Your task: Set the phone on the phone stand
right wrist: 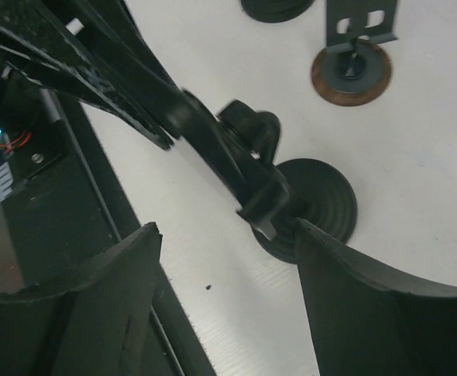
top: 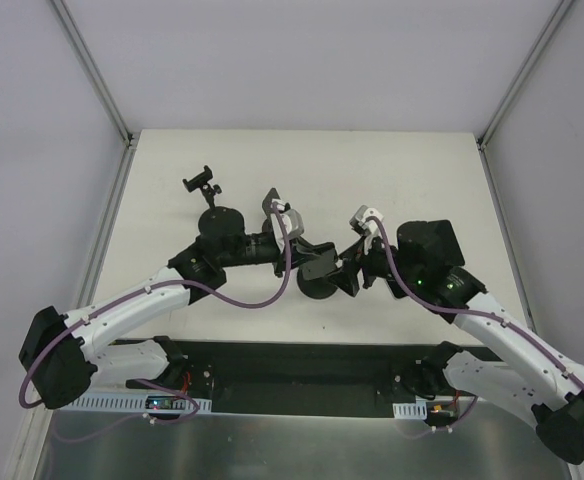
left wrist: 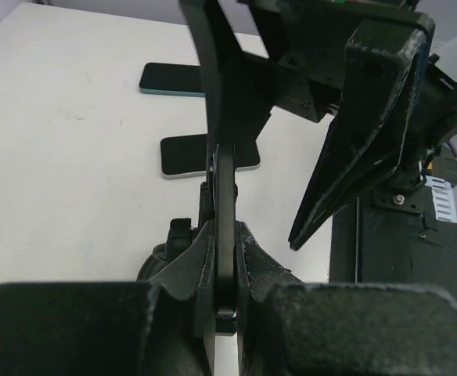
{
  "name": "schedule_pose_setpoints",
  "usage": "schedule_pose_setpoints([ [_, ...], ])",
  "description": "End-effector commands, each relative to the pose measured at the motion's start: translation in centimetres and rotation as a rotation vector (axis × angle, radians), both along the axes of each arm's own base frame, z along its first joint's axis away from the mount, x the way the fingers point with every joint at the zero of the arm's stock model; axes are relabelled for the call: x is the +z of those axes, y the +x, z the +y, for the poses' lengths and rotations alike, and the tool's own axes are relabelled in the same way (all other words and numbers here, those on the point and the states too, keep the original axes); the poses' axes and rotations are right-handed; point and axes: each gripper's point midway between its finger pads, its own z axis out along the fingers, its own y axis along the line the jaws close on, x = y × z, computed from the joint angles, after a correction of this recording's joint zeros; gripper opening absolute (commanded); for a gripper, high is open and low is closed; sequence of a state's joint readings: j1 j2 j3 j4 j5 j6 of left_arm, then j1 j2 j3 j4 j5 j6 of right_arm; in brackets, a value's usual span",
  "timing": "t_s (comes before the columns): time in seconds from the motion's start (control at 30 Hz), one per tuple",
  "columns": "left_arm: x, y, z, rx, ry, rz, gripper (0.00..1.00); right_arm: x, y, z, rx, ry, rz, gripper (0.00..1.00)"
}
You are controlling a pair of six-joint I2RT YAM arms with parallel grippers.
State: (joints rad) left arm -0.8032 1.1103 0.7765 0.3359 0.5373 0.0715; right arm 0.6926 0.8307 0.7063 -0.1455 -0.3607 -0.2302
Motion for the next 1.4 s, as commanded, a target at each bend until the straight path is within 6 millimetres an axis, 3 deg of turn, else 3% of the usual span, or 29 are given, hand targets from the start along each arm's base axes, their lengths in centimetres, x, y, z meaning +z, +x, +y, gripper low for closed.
schedule_pose_setpoints([
  [0.0, 2.5, -1.2, -0.9, -0.141, -0.048, -0.048, 0.00, 4.1, -1.8, 2.5, 0.252, 0.071, -0.063, 0.68],
  [0.13, 3.1, -1.0, -0.4, -0.162, -0.040, -0.031, 0.02, 4.9, -1.5, 3.2, 0.300, 0.084, -0.092, 0.57],
  [0.23, 3.7, 0.0, 0.1, -0.118, -0.031, 0.013, 0.45, 5.3, -1.6, 3.6, 0.342, 0.096, -0.099, 0.59],
  [0.3, 4.1, 0.1, 0.4, -0.104, -0.043, 0.020, 0.53, 5.3, -0.6, 3.6, 0.309, 0.083, -0.104, 0.64],
  [0.33, 4.3, 0.0, 0.5, -0.100, -0.050, 0.015, 0.64, 5.2, -0.4, 3.5, 0.299, 0.075, -0.101, 0.70],
  [0.43, 4.7, -0.2, 0.8, -0.091, -0.057, 0.006, 0.70, 5.6, 0.7, 3.0, 0.251, 0.066, -0.109, 0.80],
  [0.53, 4.6, -0.1, 0.8, -0.092, -0.059, 0.009, 0.63, 5.9, 1.1, 2.9, 0.253, 0.061, -0.114, 0.88],
  [0.73, 4.5, 0.2, 0.8, -0.093, -0.059, 0.039, 0.69, 5.8, 2.6, 2.6, 0.219, 0.052, -0.089, 0.91],
  [0.83, 4.9, 0.3, 1.1, -0.079, -0.066, 0.031, 0.70, 5.7, 2.1, 3.0, 0.263, 0.061, -0.077, 0.83],
  [0.87, 5.0, 0.5, 1.2, -0.075, -0.068, 0.030, 0.70, 5.7, 2.2, 3.1, 0.269, 0.064, -0.077, 0.67],
  [0.97, 5.1, 0.6, 1.3, -0.074, -0.072, 0.035, 0.71, 5.5, 2.4, 3.5, 0.281, 0.068, -0.069, 0.47],
  [1.23, 5.5, 0.6, 1.6, -0.064, -0.079, 0.026, 0.71, 6.4, 2.5, 3.9, 0.306, 0.086, -0.085, 0.18],
  [1.33, 5.6, 0.6, 1.7, -0.058, -0.076, 0.021, 0.71, 6.9, 2.9, 4.0, 0.299, 0.084, -0.100, 0.01],
  [1.37, 5.8, 0.6, 1.8, -0.054, -0.080, 0.016, 0.71, 6.9, 3.3, 4.0, 0.285, 0.080, -0.103, 0.00],
])
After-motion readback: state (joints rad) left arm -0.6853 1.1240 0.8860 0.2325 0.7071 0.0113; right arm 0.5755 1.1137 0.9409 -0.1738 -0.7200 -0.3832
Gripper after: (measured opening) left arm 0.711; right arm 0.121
